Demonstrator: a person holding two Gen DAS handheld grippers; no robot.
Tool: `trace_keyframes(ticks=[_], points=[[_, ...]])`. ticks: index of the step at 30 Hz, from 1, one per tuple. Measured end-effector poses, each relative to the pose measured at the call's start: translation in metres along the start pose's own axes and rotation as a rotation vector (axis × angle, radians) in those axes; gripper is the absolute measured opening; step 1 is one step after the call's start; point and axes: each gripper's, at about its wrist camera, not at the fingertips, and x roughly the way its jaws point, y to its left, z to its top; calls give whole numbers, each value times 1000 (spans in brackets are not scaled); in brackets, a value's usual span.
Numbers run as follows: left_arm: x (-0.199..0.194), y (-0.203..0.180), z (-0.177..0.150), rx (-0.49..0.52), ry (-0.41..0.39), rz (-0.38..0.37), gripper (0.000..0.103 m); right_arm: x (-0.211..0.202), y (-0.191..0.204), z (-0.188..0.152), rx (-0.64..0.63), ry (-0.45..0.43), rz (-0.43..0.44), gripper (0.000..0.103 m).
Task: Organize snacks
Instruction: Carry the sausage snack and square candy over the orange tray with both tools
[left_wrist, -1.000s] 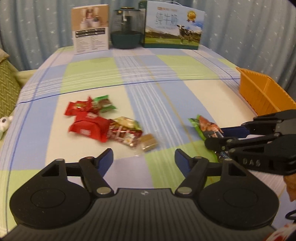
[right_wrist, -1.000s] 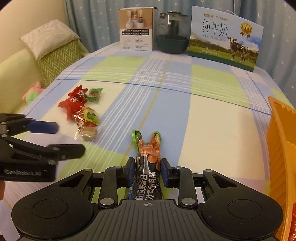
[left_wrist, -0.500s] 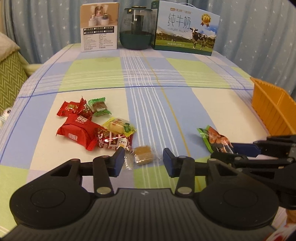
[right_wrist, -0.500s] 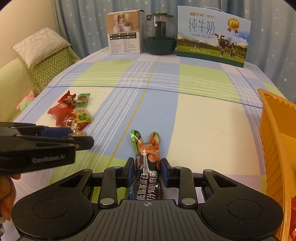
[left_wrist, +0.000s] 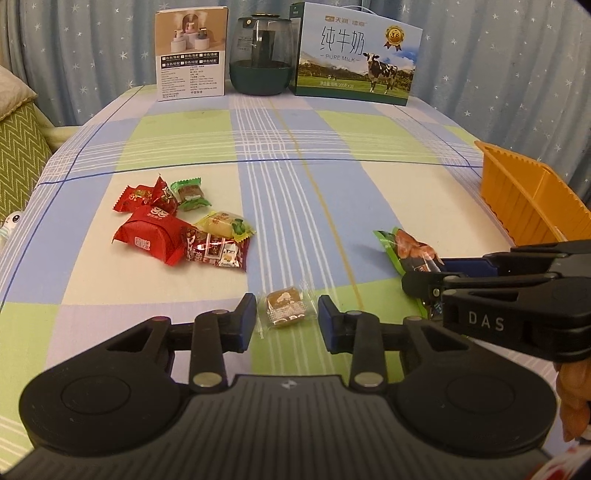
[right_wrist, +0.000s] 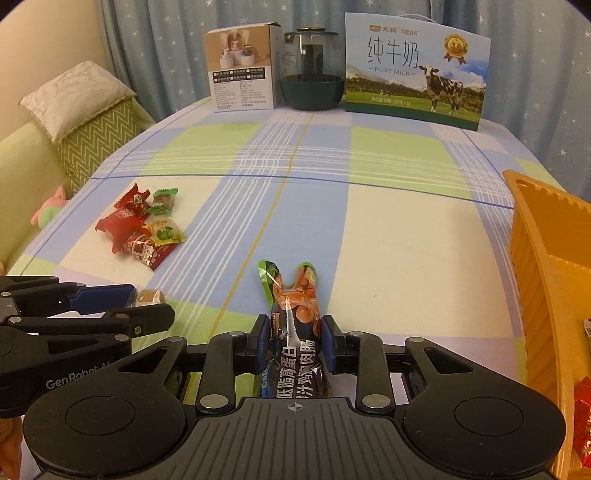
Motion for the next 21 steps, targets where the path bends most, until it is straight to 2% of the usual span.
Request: trace_keyframes(ticks=[14, 21], points=[[-10, 4, 0, -8, -21, -9, 31, -7, 3, -1, 0, -25, -2, 30], [-19, -1, 4, -4, -31, -1, 31, -27, -5, -5, 36, -45, -14, 30]])
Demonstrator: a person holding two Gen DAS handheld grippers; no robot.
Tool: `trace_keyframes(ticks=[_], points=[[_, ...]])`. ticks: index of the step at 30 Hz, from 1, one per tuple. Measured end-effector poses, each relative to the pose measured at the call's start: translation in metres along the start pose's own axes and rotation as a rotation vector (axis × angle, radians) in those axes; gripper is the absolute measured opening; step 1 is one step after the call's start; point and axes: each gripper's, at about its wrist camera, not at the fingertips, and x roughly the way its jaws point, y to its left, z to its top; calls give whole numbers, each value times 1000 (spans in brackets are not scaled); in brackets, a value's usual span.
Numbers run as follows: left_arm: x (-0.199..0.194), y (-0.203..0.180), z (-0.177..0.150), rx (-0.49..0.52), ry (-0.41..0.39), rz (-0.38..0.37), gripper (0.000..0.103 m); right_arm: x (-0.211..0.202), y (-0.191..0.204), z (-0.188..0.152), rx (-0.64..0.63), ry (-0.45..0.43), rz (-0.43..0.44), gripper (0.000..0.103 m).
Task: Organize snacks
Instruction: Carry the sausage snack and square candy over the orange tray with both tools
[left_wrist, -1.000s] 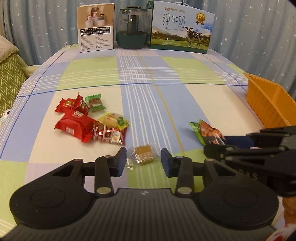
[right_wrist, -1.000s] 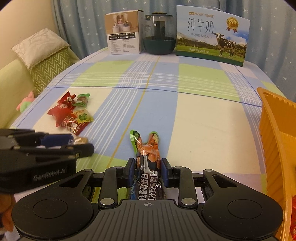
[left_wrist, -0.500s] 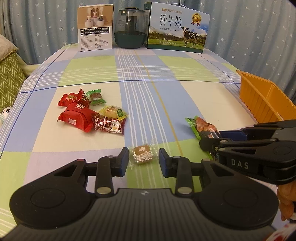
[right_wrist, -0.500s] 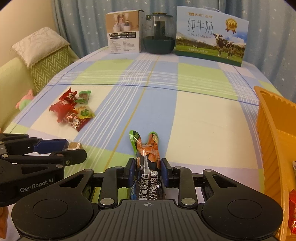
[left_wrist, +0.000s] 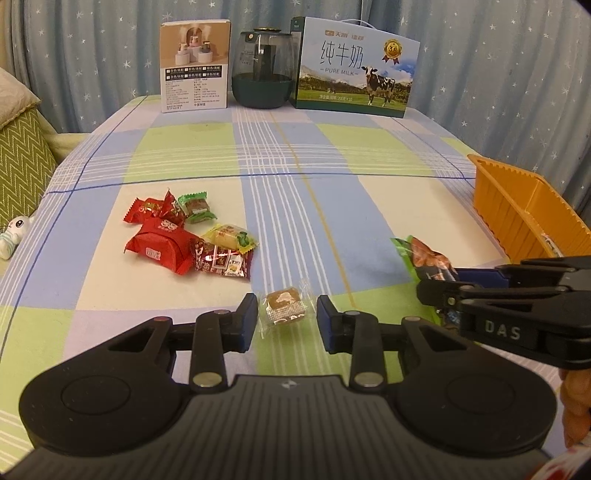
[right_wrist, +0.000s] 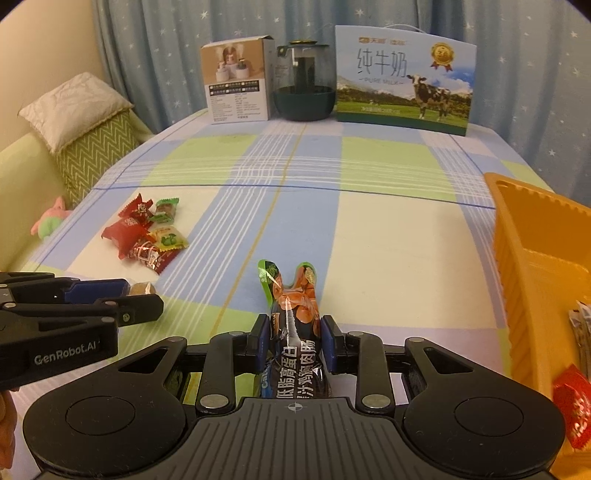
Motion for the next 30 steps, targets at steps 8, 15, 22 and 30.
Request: trace_keyframes(ticks=[8, 15, 22, 30], points=[[-23, -25, 7, -8, -23, -17, 31, -44, -9, 4, 9, -46, -25, 30], [-48, -62, 23, 8, -54, -56, 31, -92, -26, 10, 39, -95, -65, 30], [-68, -106, 39, 50, -70, -100, 31, -137, -53, 11, 78, -135, -117, 30], [-77, -165, 57, 119, -85, -174, 31, -177, -100, 6, 125, -170, -182, 30]])
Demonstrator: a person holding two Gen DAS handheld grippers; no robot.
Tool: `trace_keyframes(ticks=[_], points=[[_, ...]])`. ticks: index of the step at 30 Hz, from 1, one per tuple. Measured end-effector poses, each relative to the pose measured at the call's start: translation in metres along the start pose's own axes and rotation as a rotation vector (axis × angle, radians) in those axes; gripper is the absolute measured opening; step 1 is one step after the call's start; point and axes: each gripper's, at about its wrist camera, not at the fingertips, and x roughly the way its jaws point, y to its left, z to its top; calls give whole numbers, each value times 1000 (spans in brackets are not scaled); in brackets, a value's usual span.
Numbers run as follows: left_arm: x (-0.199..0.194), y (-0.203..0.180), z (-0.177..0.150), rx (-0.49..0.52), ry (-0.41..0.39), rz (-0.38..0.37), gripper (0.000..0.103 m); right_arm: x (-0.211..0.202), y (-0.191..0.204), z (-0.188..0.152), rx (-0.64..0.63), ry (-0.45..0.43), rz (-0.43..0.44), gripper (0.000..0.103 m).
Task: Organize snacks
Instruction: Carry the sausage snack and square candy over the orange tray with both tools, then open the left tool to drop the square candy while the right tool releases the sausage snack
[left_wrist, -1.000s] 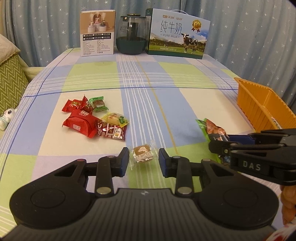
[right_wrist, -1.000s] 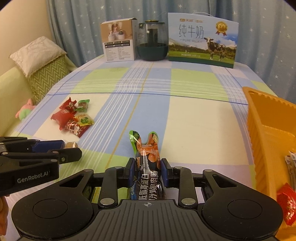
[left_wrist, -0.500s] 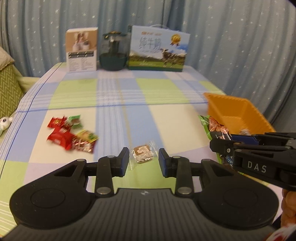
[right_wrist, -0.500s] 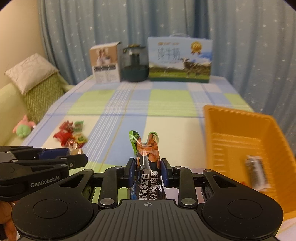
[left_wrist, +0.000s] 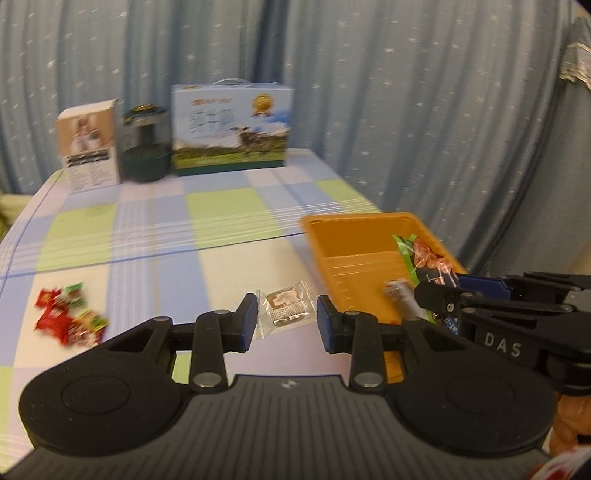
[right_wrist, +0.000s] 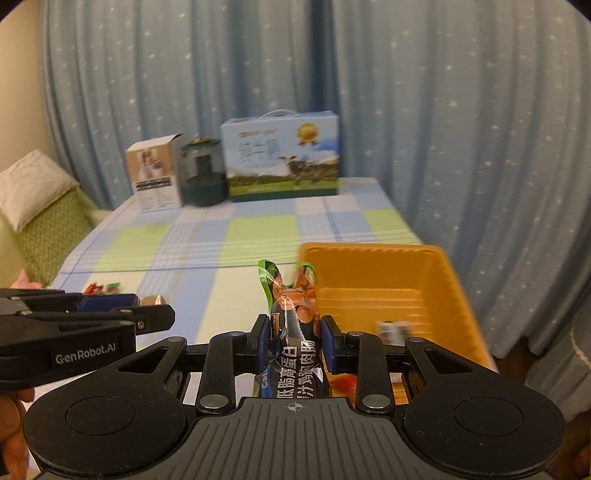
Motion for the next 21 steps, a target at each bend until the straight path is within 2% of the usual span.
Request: trace_keyframes(ticks=[11, 21], points=[[28, -64, 15, 77, 28, -99, 31, -14, -58, 3, 42, -7, -57, 30], [62, -80, 18, 84, 58, -137, 31, 3, -91, 6, 68, 7, -88, 30]])
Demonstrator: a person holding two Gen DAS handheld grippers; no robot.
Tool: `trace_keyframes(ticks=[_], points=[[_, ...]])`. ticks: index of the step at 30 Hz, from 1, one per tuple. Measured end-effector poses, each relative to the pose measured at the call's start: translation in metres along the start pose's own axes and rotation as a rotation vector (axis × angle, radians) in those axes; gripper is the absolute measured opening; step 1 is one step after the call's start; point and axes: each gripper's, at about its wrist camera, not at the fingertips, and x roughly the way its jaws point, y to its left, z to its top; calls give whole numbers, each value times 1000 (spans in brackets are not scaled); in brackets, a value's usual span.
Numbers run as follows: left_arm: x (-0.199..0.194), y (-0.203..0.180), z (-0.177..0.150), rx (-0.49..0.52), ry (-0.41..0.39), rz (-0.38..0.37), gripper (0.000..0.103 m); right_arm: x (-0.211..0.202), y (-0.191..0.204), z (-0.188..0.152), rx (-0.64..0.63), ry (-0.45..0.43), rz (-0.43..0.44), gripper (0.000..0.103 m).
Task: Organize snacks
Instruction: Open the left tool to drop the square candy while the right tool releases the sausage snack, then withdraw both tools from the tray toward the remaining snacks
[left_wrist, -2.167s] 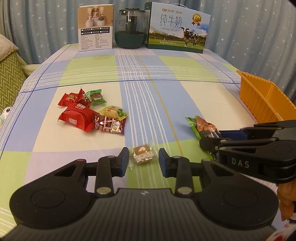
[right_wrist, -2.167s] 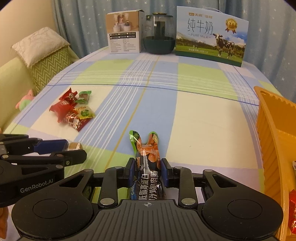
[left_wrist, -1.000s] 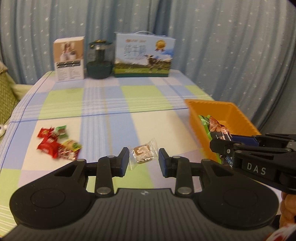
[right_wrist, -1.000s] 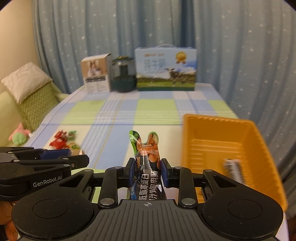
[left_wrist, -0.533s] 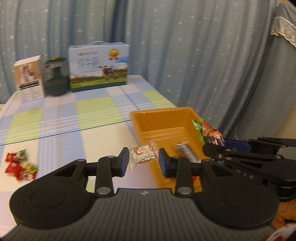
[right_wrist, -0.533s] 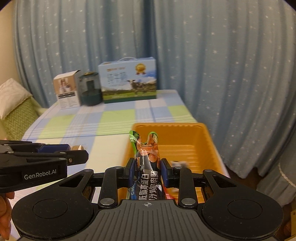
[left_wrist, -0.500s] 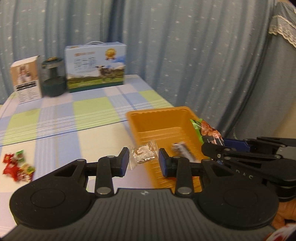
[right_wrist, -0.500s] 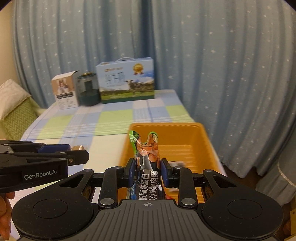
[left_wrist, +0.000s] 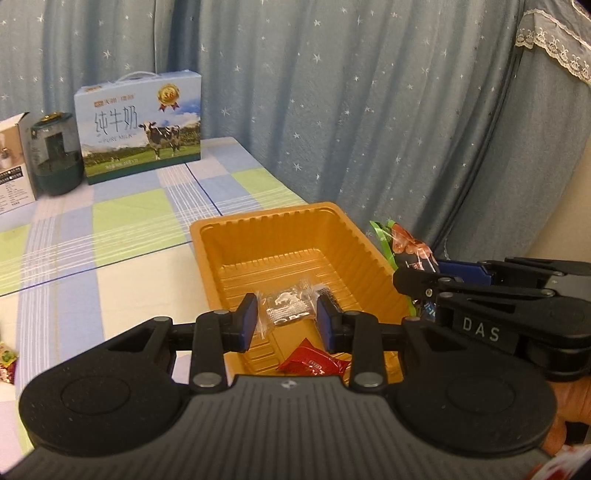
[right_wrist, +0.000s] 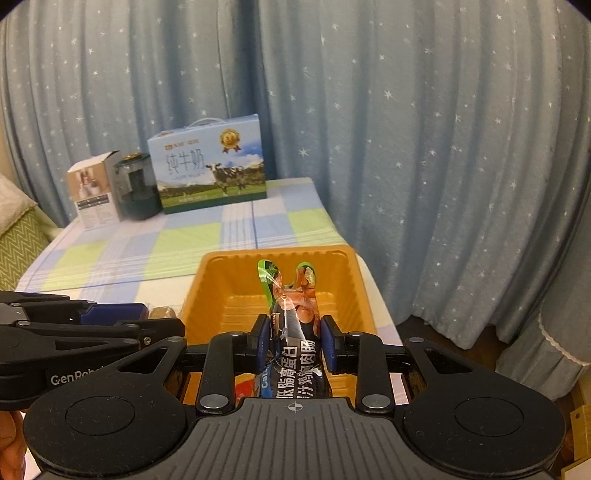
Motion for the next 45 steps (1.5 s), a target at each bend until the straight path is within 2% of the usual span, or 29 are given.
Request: trace_keyframes(ticks=[10, 12, 14, 17, 23, 31, 34, 36, 37, 38, 45], points=[[36, -7, 2, 14, 23, -22, 32, 20, -17, -4, 23, 30, -20, 30], [44, -6, 3, 10, 25, -12, 46, 23, -20, -5, 27, 37, -21, 30], [51, -4, 5, 14, 34, -12, 47, 25, -22, -6, 26, 42, -21, 30], [49, -1, 3, 35, 28, 9, 47, 27, -23, -7, 29, 46, -18, 30], [43, 12, -4, 8, 39, 35, 47, 31, -18, -7, 31, 54, 0, 30], [32, 17, -8, 1, 29, 40, 47, 35, -12, -2, 43, 45, 20, 30], [29, 19, -8, -1, 25, 47, 47, 41, -13, 1, 65, 47, 61, 30], [27, 21, -8, -2, 25, 54, 47, 44, -14, 3, 75, 53, 70, 40], [25, 22, -9, -3, 23, 60, 47, 44, -15, 3, 84, 48, 71, 53], [22, 24, -10, -7, 21, 64, 47, 42, -16, 3, 95, 40, 70, 59], [1, 31, -15, -34, 11, 75, 47, 25, -15, 2, 119, 38, 70, 59]])
